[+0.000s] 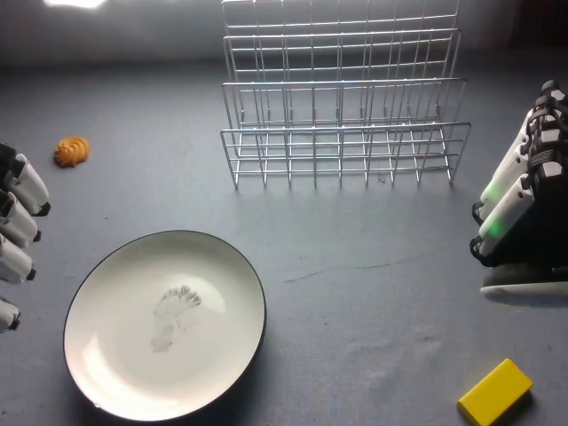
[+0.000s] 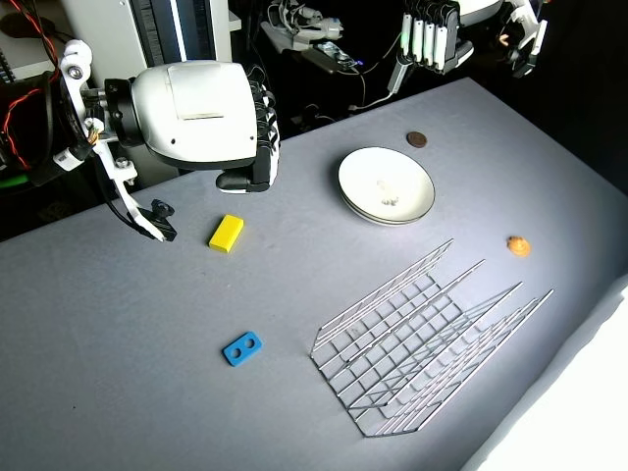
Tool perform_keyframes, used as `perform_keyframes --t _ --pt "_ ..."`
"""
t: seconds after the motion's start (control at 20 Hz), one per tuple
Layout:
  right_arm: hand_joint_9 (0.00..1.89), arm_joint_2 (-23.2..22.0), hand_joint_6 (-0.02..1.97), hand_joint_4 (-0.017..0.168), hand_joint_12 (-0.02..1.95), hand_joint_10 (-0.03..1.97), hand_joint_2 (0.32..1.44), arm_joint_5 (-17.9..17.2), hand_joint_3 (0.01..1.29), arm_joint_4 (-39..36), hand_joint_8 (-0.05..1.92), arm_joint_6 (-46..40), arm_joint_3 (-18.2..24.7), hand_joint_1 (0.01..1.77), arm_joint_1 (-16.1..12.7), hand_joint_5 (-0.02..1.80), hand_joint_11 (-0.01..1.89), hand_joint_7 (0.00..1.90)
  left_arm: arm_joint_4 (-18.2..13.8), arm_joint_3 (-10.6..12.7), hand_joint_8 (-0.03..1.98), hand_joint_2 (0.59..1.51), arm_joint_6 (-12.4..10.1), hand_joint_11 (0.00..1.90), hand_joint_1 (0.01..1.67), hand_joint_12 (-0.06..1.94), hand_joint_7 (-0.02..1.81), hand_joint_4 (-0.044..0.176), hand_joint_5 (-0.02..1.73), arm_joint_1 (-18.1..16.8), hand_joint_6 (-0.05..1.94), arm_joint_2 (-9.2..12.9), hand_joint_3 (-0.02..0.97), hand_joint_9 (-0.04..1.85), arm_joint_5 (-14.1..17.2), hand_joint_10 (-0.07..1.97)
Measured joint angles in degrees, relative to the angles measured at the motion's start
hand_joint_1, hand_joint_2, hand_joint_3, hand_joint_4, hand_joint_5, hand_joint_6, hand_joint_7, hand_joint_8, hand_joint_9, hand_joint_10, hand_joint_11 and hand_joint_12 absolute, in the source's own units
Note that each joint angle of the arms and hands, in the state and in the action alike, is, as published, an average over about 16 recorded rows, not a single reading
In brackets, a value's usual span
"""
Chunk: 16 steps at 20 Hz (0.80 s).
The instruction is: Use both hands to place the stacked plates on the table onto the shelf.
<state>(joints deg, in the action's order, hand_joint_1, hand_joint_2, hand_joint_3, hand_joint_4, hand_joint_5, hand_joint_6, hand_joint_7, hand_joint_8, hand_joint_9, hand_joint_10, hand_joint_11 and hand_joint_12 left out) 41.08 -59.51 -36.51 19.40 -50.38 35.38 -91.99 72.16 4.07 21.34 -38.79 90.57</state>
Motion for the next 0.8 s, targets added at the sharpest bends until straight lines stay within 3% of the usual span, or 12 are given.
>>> perform_keyframes --t 0.35,0.45,0.6,0.8 --pt "0.31 0.0 0.44 0.012 0.42 0.43 1.25 0.09 0.03 -0.02 0.41 0.12 0.07 0.15 0.0 0.35 0.36 0.34 0.81 0.7 0.36 1.187 0.72 0.36 0.1 0.36 0.33 0.013 0.34 0.41 0.37 0.0 0.01 0.35 -0.4 0.36" --pt "0.24 0.0 0.34 0.007 0.34 0.33 1.22 0.22 0.03 -0.07 0.32 0.14 0.09 0.21 -0.04 0.28 0.28 0.27 1.03 0.95 0.27 1.183 0.9 0.28 0.08 0.27 0.25 0.006 0.26 0.55 0.28 0.0 0.008 0.27 -0.54 0.26" --pt "0.06 0.0 0.07 0.0 0.07 0.06 1.18 0.64 0.02 -0.45 0.06 -0.15 0.14 0.33 -0.26 0.11 0.08 0.09 1.53 1.46 0.02 1.181 1.2 0.06 0.02 0.02 0.06 -0.001 0.08 0.92 0.03 -0.01 -0.006 0.06 -0.72 0.02" --pt "0.02 0.07 0.02 0.001 0.03 0.01 1.1 1.76 0.02 -1.94 0.02 -0.91 0.14 0.6 -0.81 0.06 0.02 0.05 1.91 2.12 -0.01 1.181 1.19 0.02 0.02 -0.01 0.03 -0.002 0.05 1.44 0.0 -0.01 -0.009 0.02 -0.97 0.01"
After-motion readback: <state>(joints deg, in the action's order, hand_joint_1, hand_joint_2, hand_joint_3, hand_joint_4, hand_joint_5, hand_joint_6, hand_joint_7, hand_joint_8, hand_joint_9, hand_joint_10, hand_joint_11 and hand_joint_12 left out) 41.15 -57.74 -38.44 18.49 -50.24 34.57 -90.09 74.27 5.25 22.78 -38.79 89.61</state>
